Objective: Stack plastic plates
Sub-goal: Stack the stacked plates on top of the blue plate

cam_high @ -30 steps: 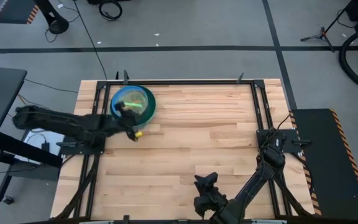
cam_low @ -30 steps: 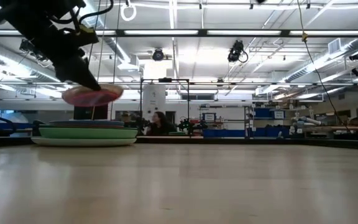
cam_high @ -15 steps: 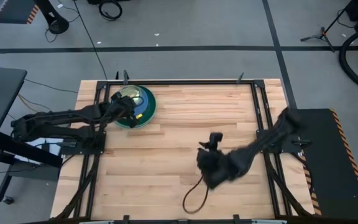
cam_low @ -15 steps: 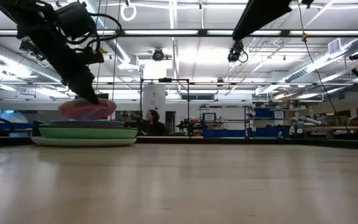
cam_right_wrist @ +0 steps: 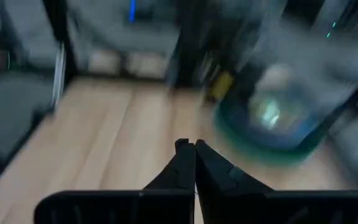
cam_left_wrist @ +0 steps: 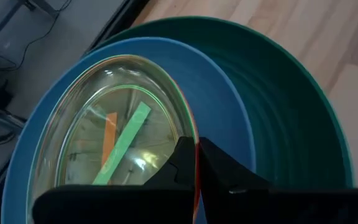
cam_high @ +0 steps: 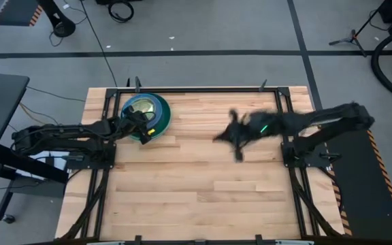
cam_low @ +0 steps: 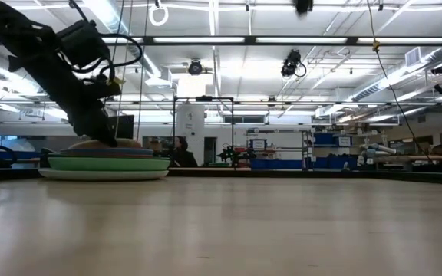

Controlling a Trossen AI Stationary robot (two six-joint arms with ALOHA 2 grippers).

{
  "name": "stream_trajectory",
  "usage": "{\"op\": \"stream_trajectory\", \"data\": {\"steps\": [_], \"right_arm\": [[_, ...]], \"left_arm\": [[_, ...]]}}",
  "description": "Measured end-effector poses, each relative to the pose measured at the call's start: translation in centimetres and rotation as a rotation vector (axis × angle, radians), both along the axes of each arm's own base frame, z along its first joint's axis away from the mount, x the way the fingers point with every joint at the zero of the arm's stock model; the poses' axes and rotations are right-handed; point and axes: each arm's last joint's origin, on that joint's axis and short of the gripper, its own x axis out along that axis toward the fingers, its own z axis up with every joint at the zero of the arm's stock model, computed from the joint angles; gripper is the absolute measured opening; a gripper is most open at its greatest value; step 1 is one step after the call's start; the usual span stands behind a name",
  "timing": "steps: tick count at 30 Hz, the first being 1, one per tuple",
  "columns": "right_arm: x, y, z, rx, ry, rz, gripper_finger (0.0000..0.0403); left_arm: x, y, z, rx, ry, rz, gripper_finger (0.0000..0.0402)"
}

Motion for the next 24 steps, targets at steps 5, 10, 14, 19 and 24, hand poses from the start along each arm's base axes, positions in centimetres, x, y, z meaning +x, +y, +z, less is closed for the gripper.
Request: {"op": "stream_trajectory", "data": {"steps": [5,10,14,19,24], "right_arm": [[-4.4,-2.5,7.1,-0.144,-0.237,0.001,0.0006],[-3.9,-2.7,3.5,-0.132,-0.171,0.038,0.0005],[-3.4,-2.8,1.0,-0.099,-0.166,0.054,0.0004],[-4.5,-3.8,1.6,-0.08,-0.203,0.094,0.0004],[-5.2,-4.3,1.7,-0.092,-0.195,0.128,0.0004]], "left_arm": [[0.0,0.0,0.0,0.001,-0.005,0.0,0.001],[0.2,0.0,0.1,-0.015,-0.027,-0.022,0.001],[0.2,0.0,0.2,-0.003,-0.018,-0.04,0.001],[-0.3,0.7,-0.1,-0.011,0.019,0.001,0.001],[-0.6,1.0,-0.1,-0.029,0.011,0.044,0.0026]]}}
